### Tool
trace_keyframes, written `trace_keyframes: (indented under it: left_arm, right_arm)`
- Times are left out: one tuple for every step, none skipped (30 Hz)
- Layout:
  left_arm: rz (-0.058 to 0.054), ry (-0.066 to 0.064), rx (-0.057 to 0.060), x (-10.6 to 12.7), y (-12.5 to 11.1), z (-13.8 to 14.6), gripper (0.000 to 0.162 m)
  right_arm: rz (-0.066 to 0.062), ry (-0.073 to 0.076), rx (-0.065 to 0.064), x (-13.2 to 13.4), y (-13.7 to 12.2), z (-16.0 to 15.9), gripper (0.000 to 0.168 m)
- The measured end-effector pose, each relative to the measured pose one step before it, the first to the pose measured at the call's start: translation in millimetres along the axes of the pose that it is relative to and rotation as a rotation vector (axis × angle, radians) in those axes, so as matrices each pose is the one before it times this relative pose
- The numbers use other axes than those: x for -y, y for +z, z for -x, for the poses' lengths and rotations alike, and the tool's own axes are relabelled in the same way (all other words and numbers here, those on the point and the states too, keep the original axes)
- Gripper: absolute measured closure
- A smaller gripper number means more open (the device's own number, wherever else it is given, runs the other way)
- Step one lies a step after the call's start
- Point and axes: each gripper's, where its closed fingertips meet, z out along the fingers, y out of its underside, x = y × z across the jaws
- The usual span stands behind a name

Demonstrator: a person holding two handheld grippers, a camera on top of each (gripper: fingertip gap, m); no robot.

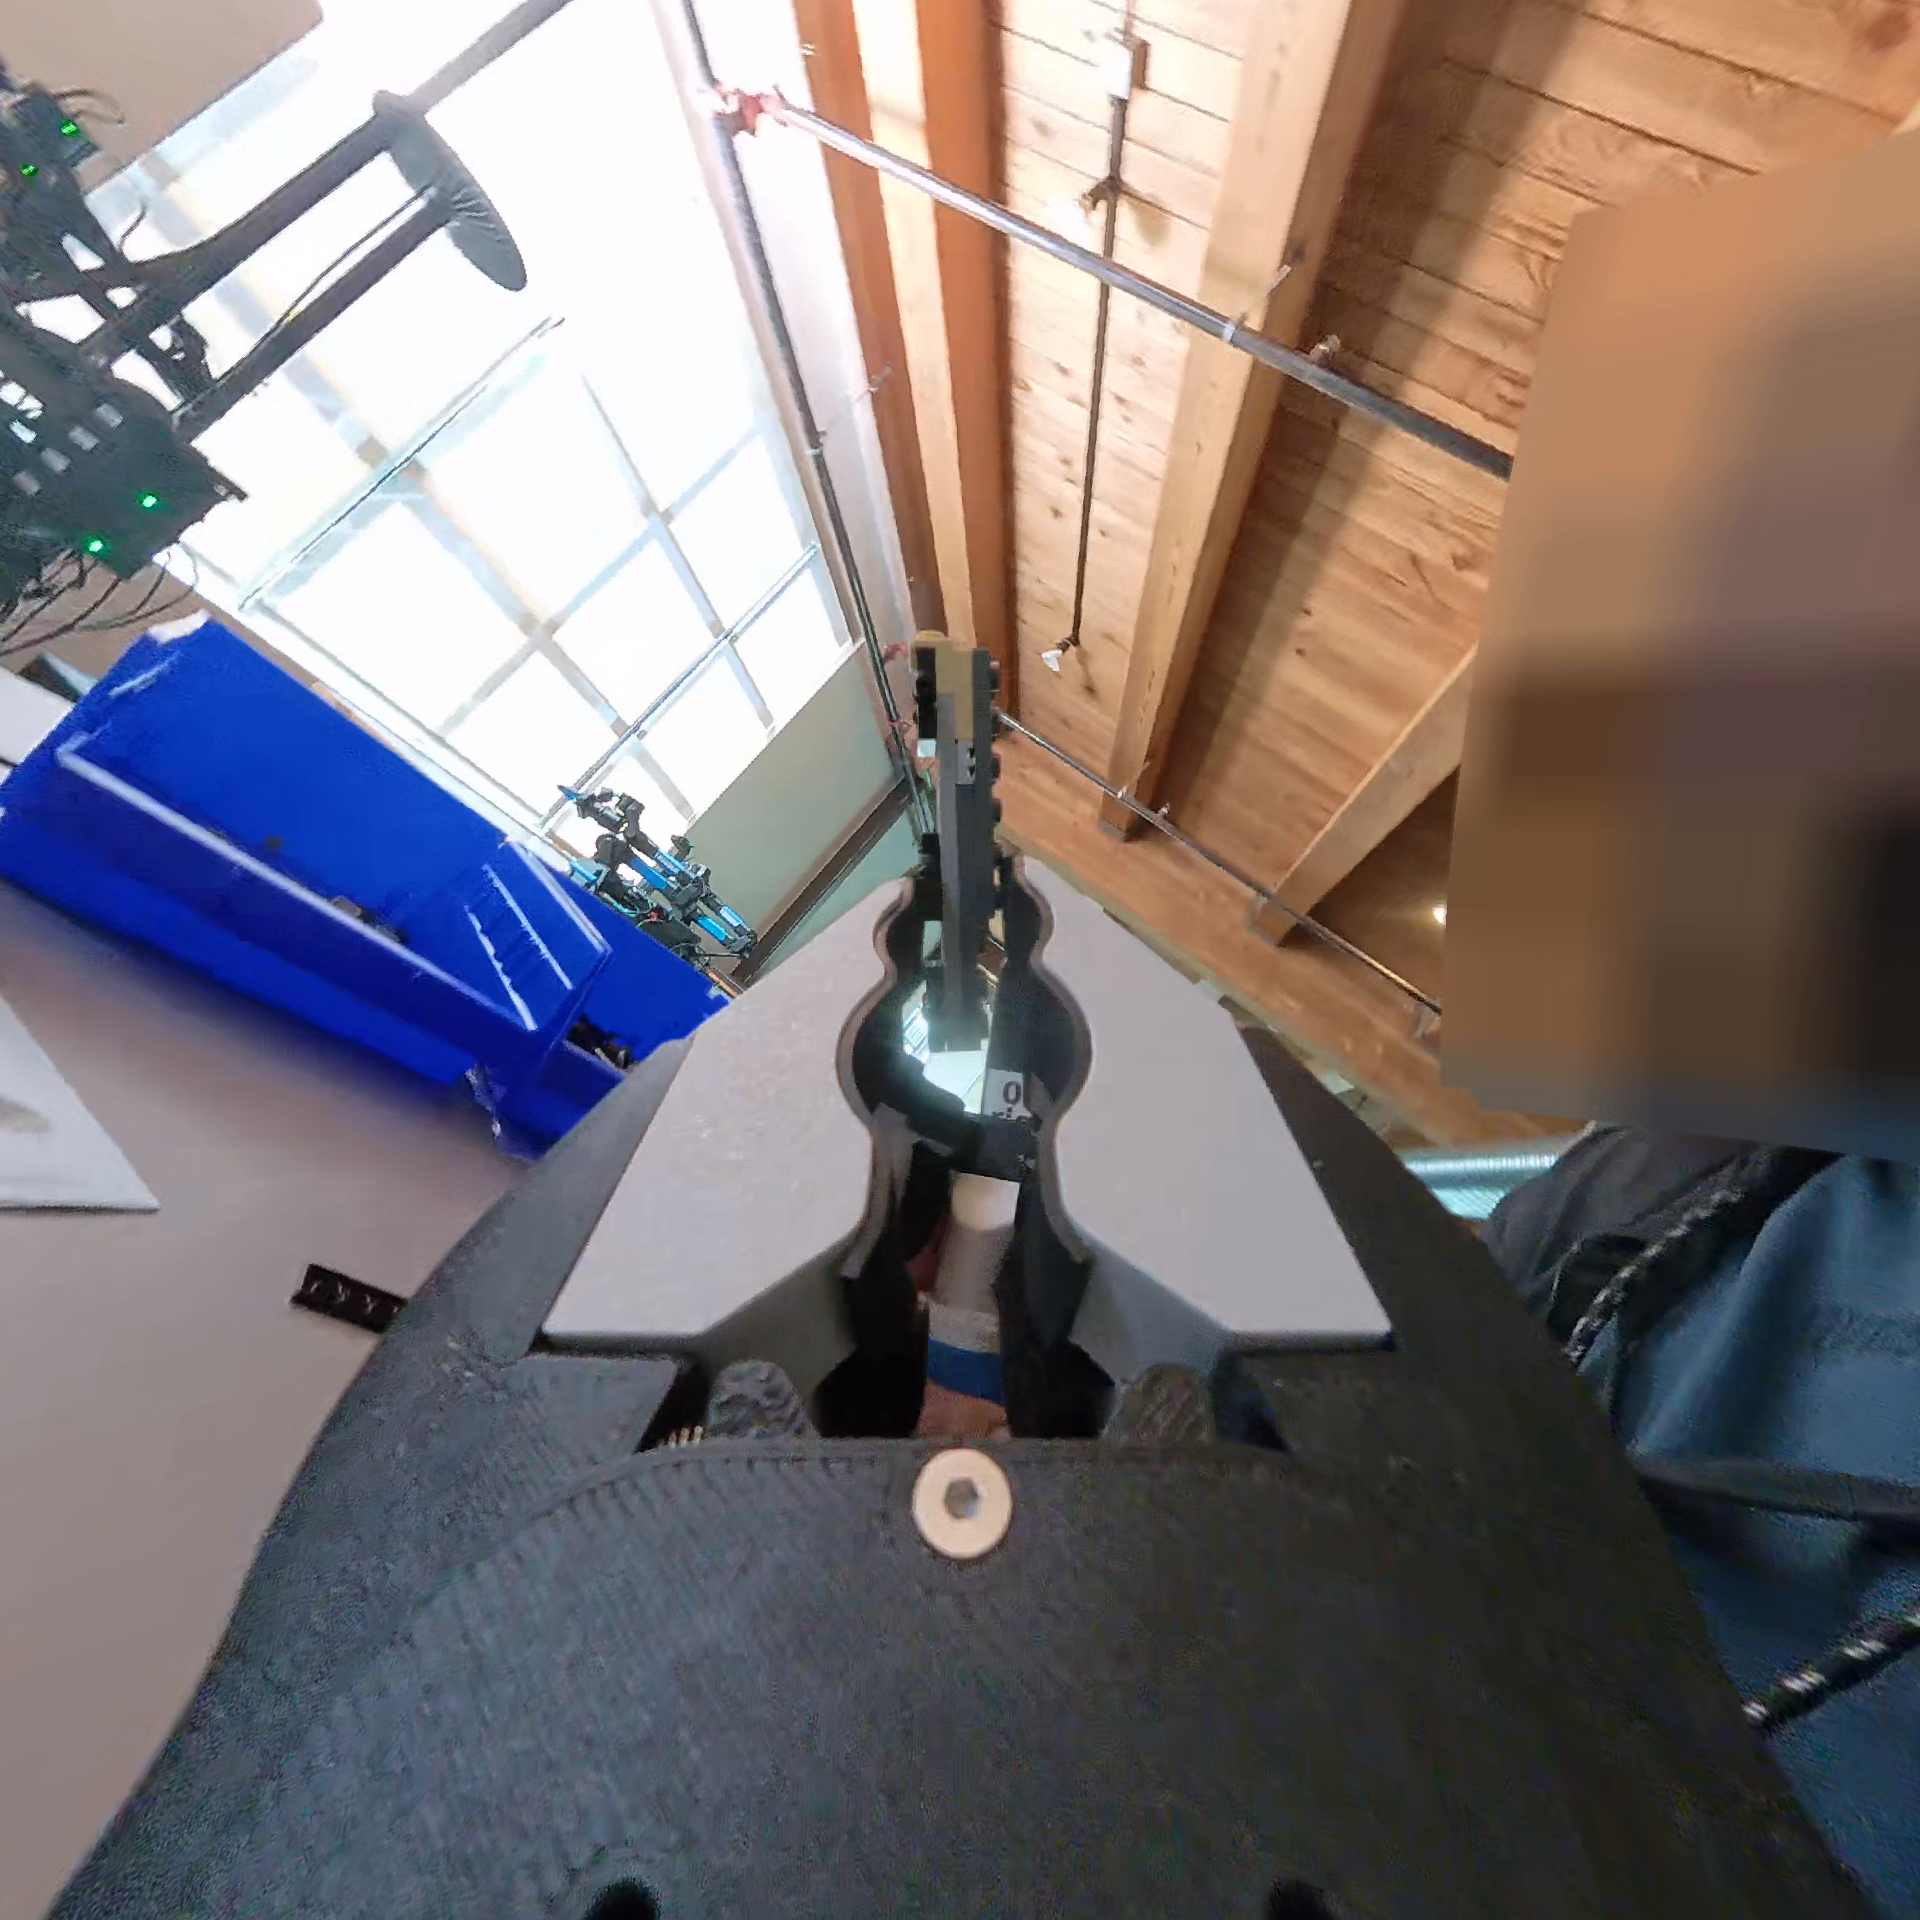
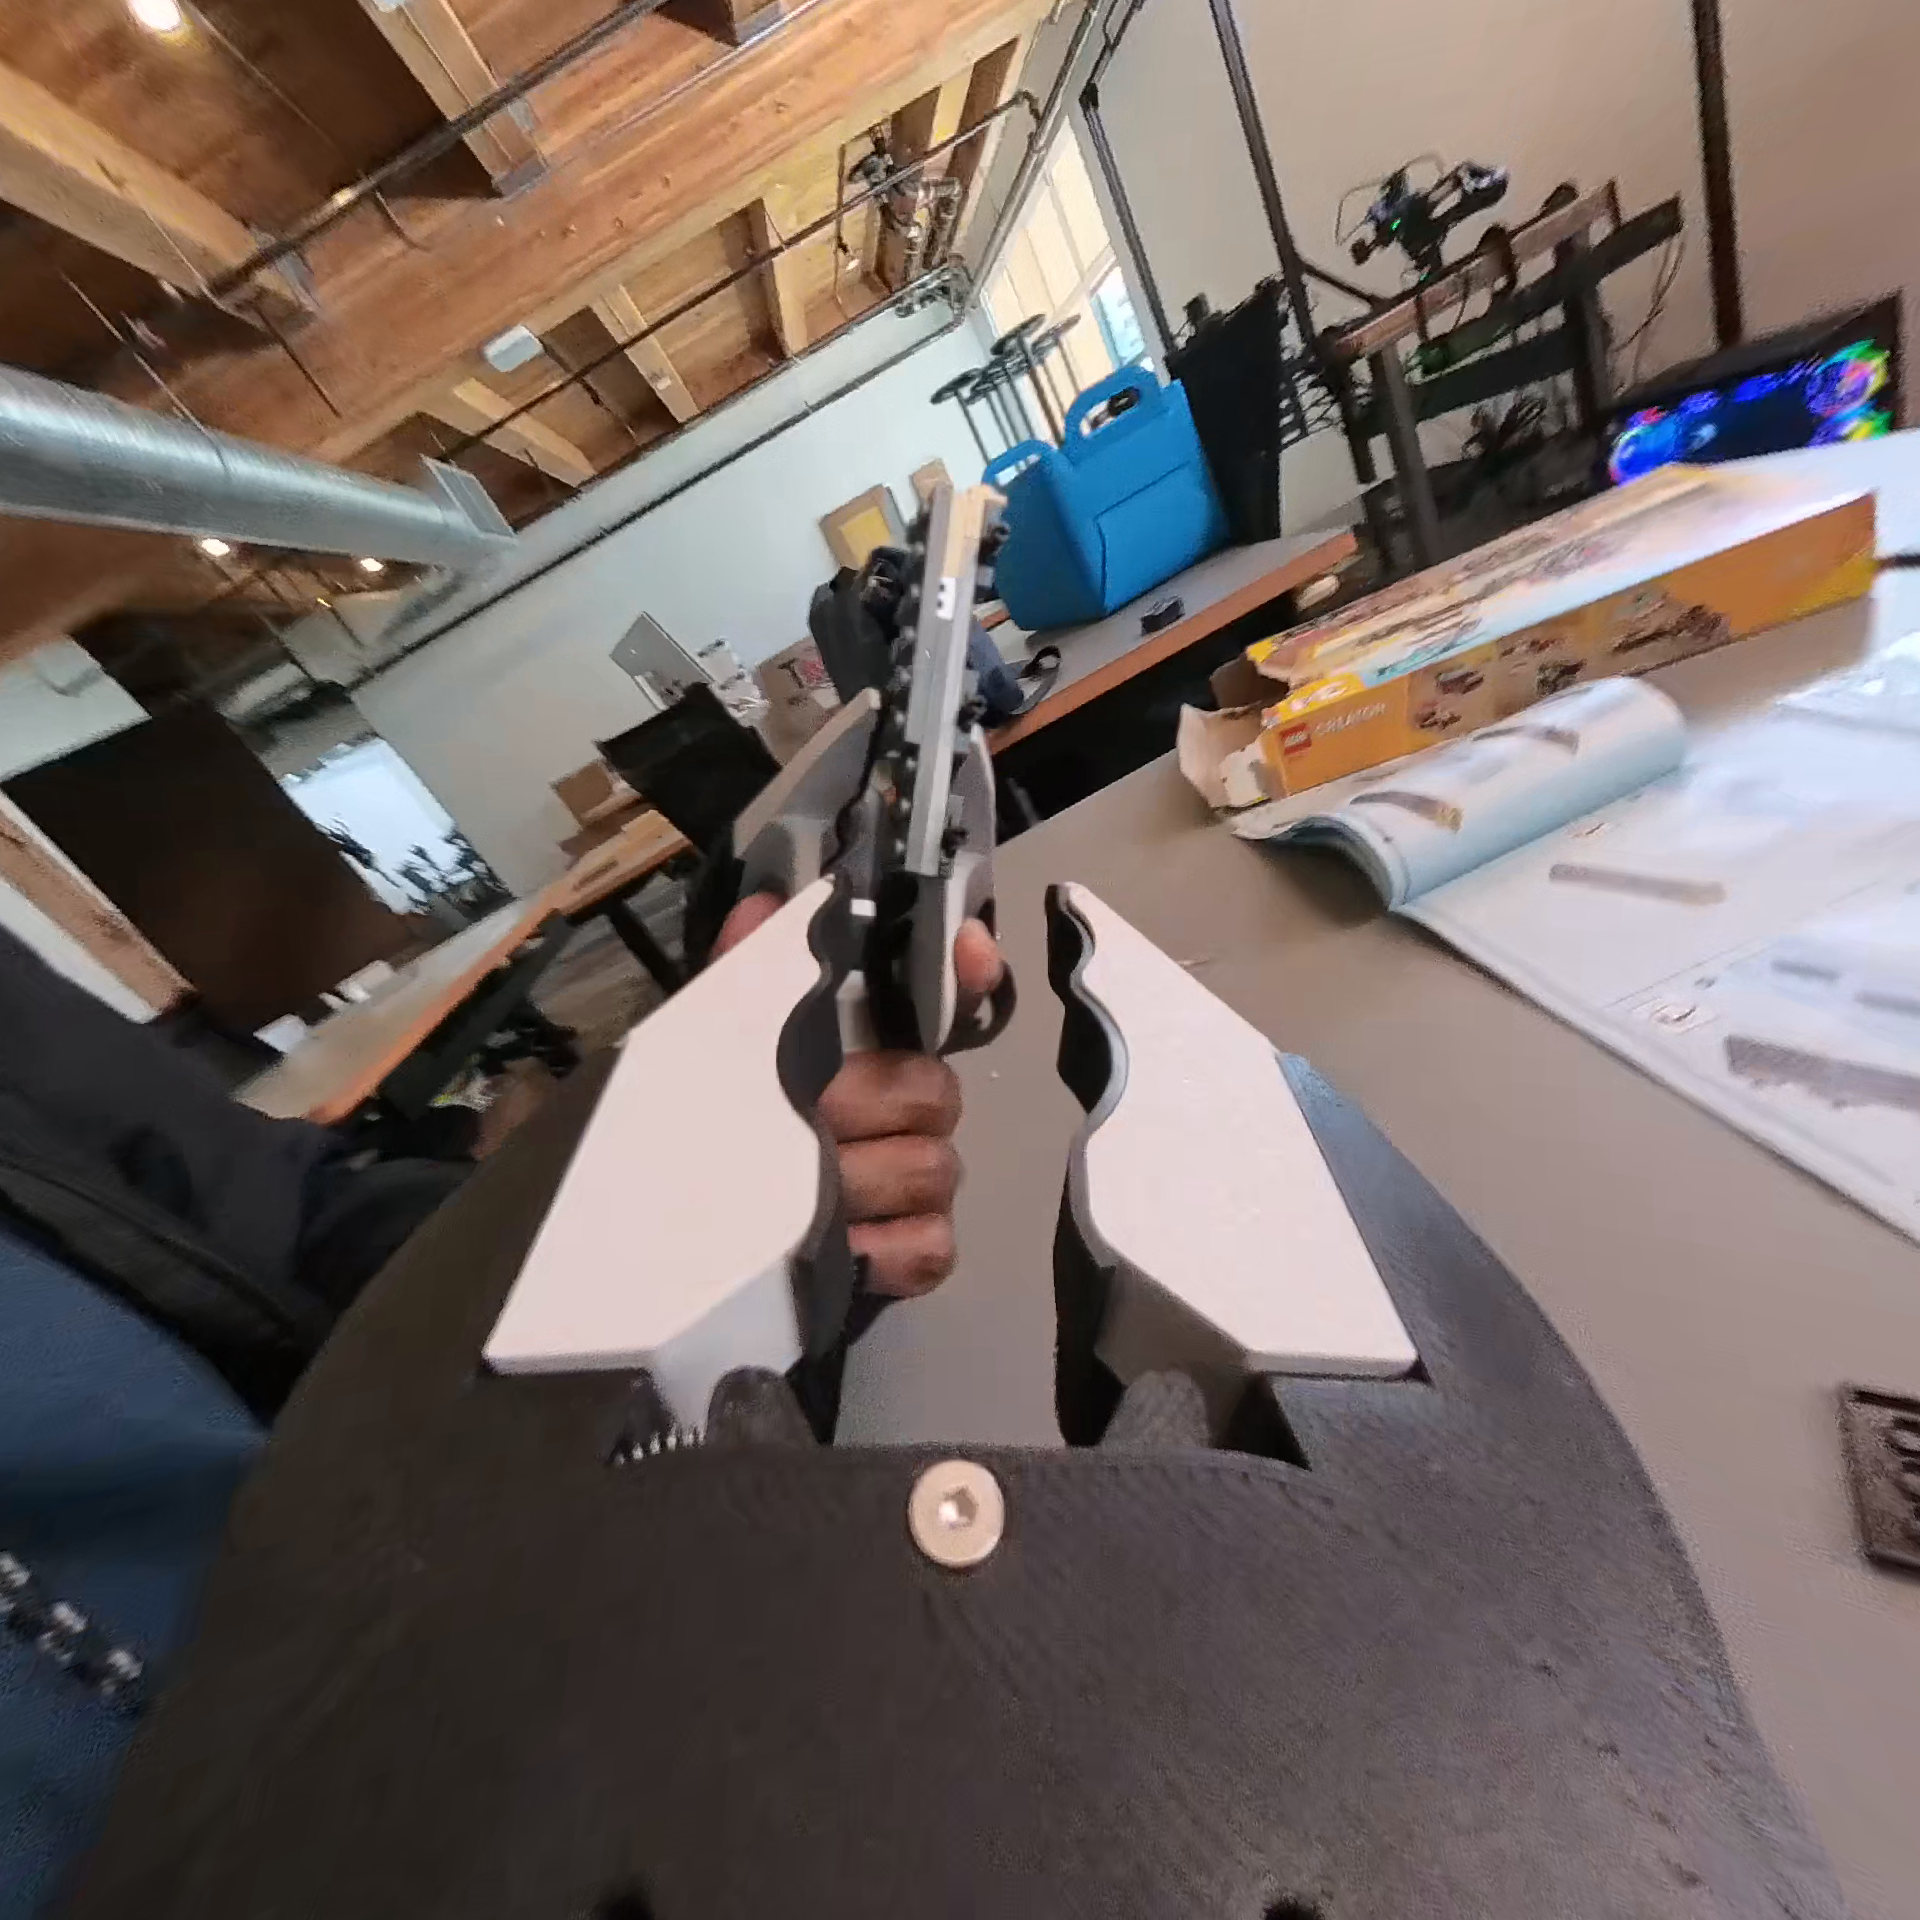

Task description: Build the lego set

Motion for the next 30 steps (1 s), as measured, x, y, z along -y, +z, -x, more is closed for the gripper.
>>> trace_keyframes:
  left_arm:
    - [-0.0027, -0.0165, 0.0179, -1.93, 0.4, 5.0, 0.149]
    - [-0.0006, -0.0147, 0.0172, -1.52, 0.37, 5.02, 0.148]
    - [0.0028, -0.0142, 0.0161, -1.49, 0.36, 4.94, 0.148]
    - [0.0043, -0.013, 0.0142, -1.43, 0.27, 4.75, 0.148]
    - [0.0037, -0.0125, 0.013, -1.38, 0.01, 4.29, 0.148]
    - [0.0007, -0.0132, 0.0102, -0.96, -0.12, 3.7, 0.148]
    - [-0.0046, -0.0147, 0.0052, -0.32, -0.3, 2.39, 0.148]
    - [-0.0051, -0.015, 0.0052, -0.2, -0.42, 2.12, 0.148]
    - [-0.0026, -0.0136, 0.0062, -0.62, -0.24, 2.14, 0.148]
    - [-0.001, -0.0111, 0.0036, -0.64, -0.21, 1.61, 0.148]
    - [-0.0002, -0.0095, 0.0017, -0.75, -0.06, 1.06, 0.148]
    - [0.0006, -0.009, 0.0009, -0.75, 0.06, 0.9, 0.149]
    - [0.0014, -0.0089, -0.0004, -0.81, 0.12, 0.41, 0.149]
    - [0.0014, -0.0083, -0.0004, -0.64, 0.17, 0.33, 0.149]
    - [0.0009, -0.0063, 0.001, -0.57, 0.11, 0.47, 0.149]
    - [0.0021, -0.0044, 0.0018, -0.79, 0.04, 0.57, 0.148]
    - [0.0045, -0.0041, 0.0019, -1.12, 0.12, 0.64, 0.148]
    - [0.0061, -0.0044, 0.0017, -1.27, 0.23, 0.76, 0.148]
    - [0.0071, -0.0049, 0.0006, -1.58, 0.26, 0.53, 0.148]
    - [0.007, -0.0053, -0.0017, -1.48, 0.39, 0.17, 0.148]
    - [0.0029, -0.0055, -0.0039, -0.88, 0.27, -0.13, 0.148]
    - [0.0022, -0.0056, -0.0029, -0.54, 0.32, -0.12, 0.148]
    - [0.0052, -0.0044, -0.0023, -0.7, 0.13, 0.07, 0.148]
    - [0.0106, -0.003, -0.0011, -0.89, 0.31, 0.19, 0.148]
    - [0.0159, -0.0025, 0.0019, -0.59, 0.06, 0.62, 0.148]
    - [0.0179, 0.0018, 0.0077, 0.22, -0.27, 1.19, 0.148]
    - [0.017, 0.0131, 0.0161, 0.89, -0.64, 1.83, 0.147]
    - [0.0143, 0.0223, 0.0216, 1.45, -1.06, 2.32, 0.145]
    - [0.0111, 0.0222, 0.019, 1.72, -1.12, 1.9, 0.143]
    - [0.0086, 0.0148, 0.011, 1.47, -0.91, 0.91, 0.142]
  right_arm:
    - [-0.0009, 0.0345, 0.0147, -2.08, -0.08, -1.3, 0.133]
    - [-0.002, 0.0299, 0.0082, -1.84, -0.17, -1.83, 0.134]
    - [-0.0024, 0.0233, 0.0034, -1.76, -0.02, -1.92, 0.134]
    - [-0.0014, 0.0155, 0.0034, -1.56, 0.19, -1.31, 0.135]
    - [-0.001, 0.0082, -0.0008, -1.22, 0.24, -1.34, 0.136]
    - [-0.0023, -0.0005, -0.0074, -0.87, 0.22, -1.66, 0.138]
    - [0.003, -0.0079, -0.0168, -1.48, 0.14, -2.84, 0.14]
    - [0.0067, -0.0106, -0.0132, -2.01, 0.23, -2.19, 0.141]
    - [0.0041, -0.0058, -0.0114, -1.44, 0.07, -2.02, 0.142]
    - [0.0006, 0.0018, -0.0078, -0.96, -0.05, -1.66, 0.144]
    - [0.0001, 0.0085, -0.0064, -0.7, -0.08, -1.82, 0.144]
    - [0.0003, 0.0104, -0.0027, -0.68, -0.1, -1.39, 0.144]
    - [0.002, 0.0101, -0.0005, -0.92, 0.18, -1.15, 0.144]
    - [0.001, 0.0092, 0.0018, -0.64, 0.07, -0.68, 0.144]
    - [-0.0032, 0.0079, 0.0026, 0.11, 0.01, -0.3, 0.145]
    - [-0.0058, 0.0064, 0.005, 0.69, -0.18, 0.36, 0.145]
    - [-0.0059, 0.0033, 0.0037, 0.84, -0.14, 0.3, 0.146]
    - [-0.002, -0.0011, -0.0046, 0.26, -0.18, -0.83, 0.147]
    - [0.001, -0.0033, -0.0098, -0.2, -0.17, -1.51, 0.149]
    - [0.0007, -0.0016, -0.0071, -0.27, -0.28, -1.35, 0.15]
    - [-0.0004, 0.0025, -0.0057, -0.32, -0.44, -1.24, 0.153]
    - [-0.0016, 0.0039, 0.0001, -0.09, -0.56, -0.41, 0.154]
    - [0.0015, 0.0058, 0.0017, -0.53, -0.58, -0.19, 0.155]
    - [0.0024, 0.0056, 0.0008, -0.66, -0.65, -0.34, 0.155]
    - [0.0033, 0.0071, -0.0009, -0.47, -0.62, -0.74, 0.155]
    - [0.0024, 0.0084, -0.0032, -0.03, -0.68, -1.35, 0.156]
    - [0.0024, 0.0073, 0.0043, 0.34, -0.78, -0.49, 0.157]
    - [0.0051, 0.0059, 0.0071, 0.39, -0.67, -0.12, 0.157]
    - [0.0144, 0.0048, 0.0051, -1.04, -0.13, -0.42, 0.157]
    - [0.0247, 0.0059, 0.0085, -2.74, 0.47, -0.11, 0.157]
